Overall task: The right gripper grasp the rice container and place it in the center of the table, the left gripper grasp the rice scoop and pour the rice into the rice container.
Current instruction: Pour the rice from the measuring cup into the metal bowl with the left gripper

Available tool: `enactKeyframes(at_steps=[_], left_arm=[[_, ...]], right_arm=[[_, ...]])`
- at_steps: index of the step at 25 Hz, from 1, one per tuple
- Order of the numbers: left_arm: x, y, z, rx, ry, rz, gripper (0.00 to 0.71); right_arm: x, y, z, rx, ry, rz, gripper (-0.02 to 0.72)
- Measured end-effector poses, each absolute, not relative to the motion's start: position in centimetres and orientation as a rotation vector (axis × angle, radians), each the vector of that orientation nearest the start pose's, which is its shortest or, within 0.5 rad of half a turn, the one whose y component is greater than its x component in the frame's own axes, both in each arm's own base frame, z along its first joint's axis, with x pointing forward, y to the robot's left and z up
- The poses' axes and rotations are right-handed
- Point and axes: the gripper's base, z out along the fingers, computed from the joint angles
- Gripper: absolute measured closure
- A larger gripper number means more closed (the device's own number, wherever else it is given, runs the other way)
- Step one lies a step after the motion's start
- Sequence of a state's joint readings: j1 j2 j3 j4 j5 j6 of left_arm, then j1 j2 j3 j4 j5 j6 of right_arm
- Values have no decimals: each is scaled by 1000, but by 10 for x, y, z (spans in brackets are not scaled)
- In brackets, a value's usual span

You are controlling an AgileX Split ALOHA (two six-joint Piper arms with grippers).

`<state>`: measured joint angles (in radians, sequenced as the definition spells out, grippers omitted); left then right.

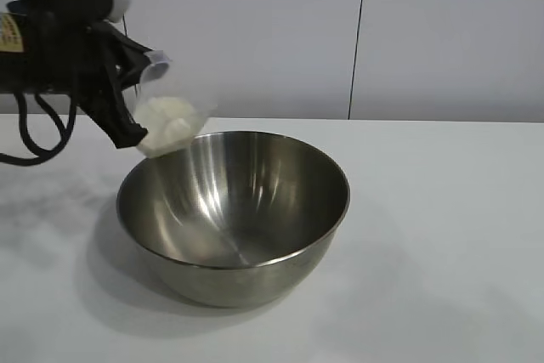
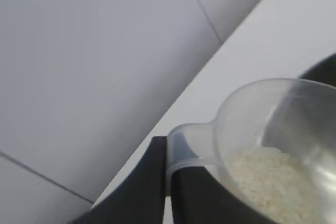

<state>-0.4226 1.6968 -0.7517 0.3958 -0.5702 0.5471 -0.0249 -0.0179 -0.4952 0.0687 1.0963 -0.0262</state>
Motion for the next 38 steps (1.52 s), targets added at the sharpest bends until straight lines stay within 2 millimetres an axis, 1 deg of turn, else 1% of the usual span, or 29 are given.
enactKeyframes(at_steps=[2,4,8,10,13,15,18,26,29,34,36,38], left_arm=[[299,-166,197,1342,1333,178,704],[296,-173,198,1452,1223,261,704],[288,-188,192,1704,918,458,704],[286,-195,181,1831,749,551,704],[286,-201,161,1965,489,670,704],[287,-203,152,2003,397,710,704],[287,-204,151,2002,356,732,704],[293,-209,161,1946,333,759,704],[293,-210,165,1890,357,737,704],[293,-212,170,1791,452,650,704],[292,-213,171,1799,438,651,704],[290,-212,171,1865,351,708,704]], right_arm=[[-9,6,273,-7,2065,51,42],[-9,6,273,-7,2065,52,42],[-9,6,273,-7,2065,52,42],[-9,6,273,-7,2065,52,42],[-9,6,273,-7,2065,53,42],[-9,6,273,-7,2065,53,42],[-9,6,273,-7,2065,53,42],[-9,6,273,-7,2065,53,42],[-9,6,273,-7,2065,53,42],[-9,6,273,-7,2065,53,42],[-9,6,273,-7,2065,53,42],[-9,6,273,-7,2065,53,42]])
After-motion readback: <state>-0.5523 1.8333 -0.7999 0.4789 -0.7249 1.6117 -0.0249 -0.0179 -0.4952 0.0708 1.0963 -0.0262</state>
